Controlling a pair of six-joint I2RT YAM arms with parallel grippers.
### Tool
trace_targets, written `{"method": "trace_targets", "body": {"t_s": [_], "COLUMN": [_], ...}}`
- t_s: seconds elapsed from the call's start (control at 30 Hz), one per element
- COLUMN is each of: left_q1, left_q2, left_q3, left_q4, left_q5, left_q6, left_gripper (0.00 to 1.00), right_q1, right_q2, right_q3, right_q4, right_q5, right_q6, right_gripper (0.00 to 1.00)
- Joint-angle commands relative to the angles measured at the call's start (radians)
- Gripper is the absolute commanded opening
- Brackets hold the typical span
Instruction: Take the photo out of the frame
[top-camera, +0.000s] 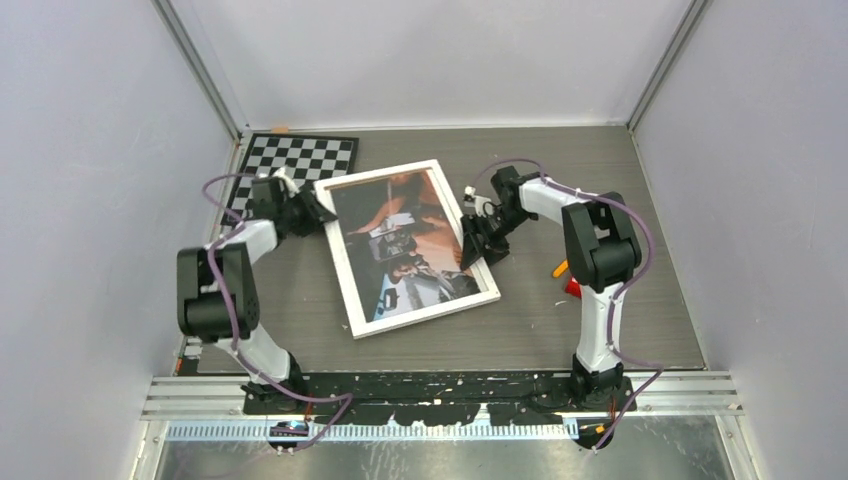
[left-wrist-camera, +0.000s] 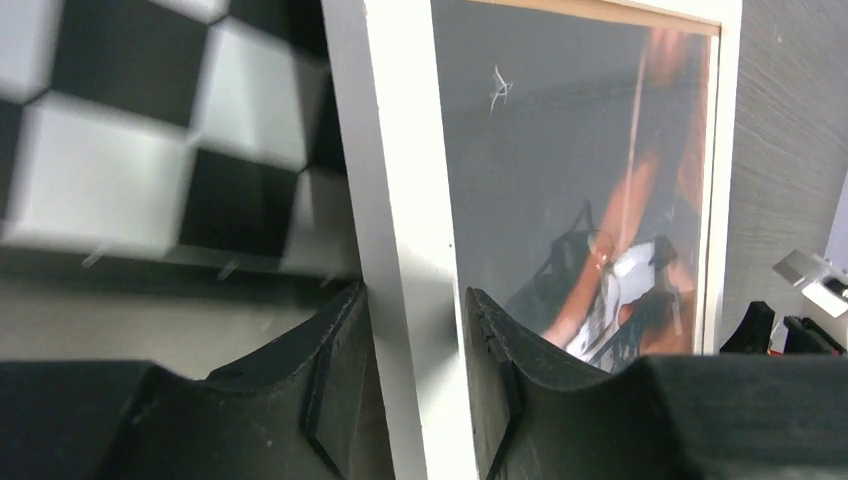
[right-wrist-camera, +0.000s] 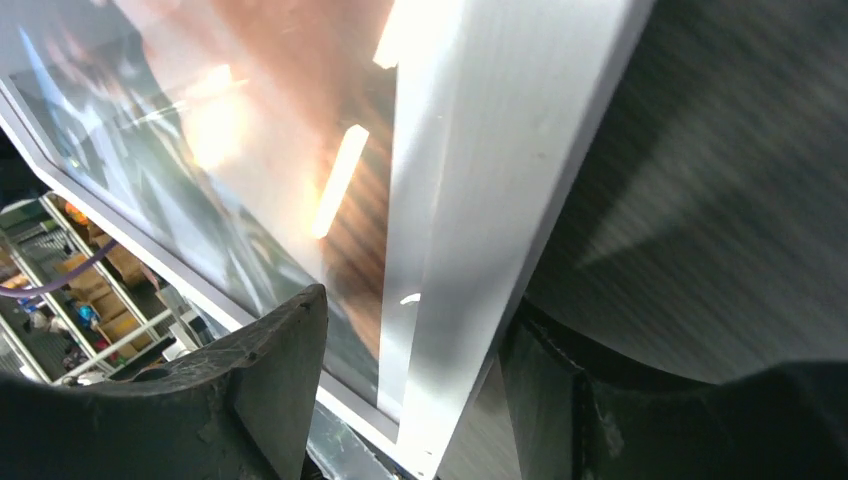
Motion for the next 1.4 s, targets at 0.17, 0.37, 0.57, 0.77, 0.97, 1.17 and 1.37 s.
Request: {"method": "trace_targets", "body": {"t_s": [0.17, 0.37, 0.57, 0.77, 0.97, 1.17, 1.37], "left_q1": [-0.251, -0.32, -0.361, -0.366, -0.342, -0.252, -0.17], "left_q2": [0.317, 0.47, 0.564, 0.62, 0.566, 0.267, -0.087], "left_q3": [0.426, 0.601, 0.757, 0.979, 1.117, 0.752, 0.252], "left_q4": [-0.058, -0.117, -0.212, -0.382, -0.611, -0.555, -0.351], "left_q5": [0.122, 0.135, 0.138, 0.081, 0.005, 0.04, 0.095], "left_q6": [0.039, 0.054, 0.114, 0.245, 0.415, 0.323, 0.014], "left_gripper": [0.41, 0.46, 0.58, 0.8, 0.9, 0.9, 0.9], "right_q1": [-0.016, -0.015, 0.009, 0.131, 0.142, -0.024, -0.121], "right_q2": [-0.171, -0.231, -0.259, -0.208, -0.241, -0.25, -0.052], "right_q3": [-0.193, -0.269, -0.316, -0.25, -0.155, 0.055, 0.346], "right_q4": [0.091, 0.089, 0.137, 0.196, -0.052, -0.241, 0.08], "right_q5": [0.025, 0.048, 0.015, 0.013, 0.003, 0.002, 0.161], "right_q6": [-0.024, -0.035, 0.011, 0.064, -0.122, -0.266, -0.019], "right_gripper": [0.7, 0.81, 0.99, 1.0, 1.0, 1.0, 1.0]}}
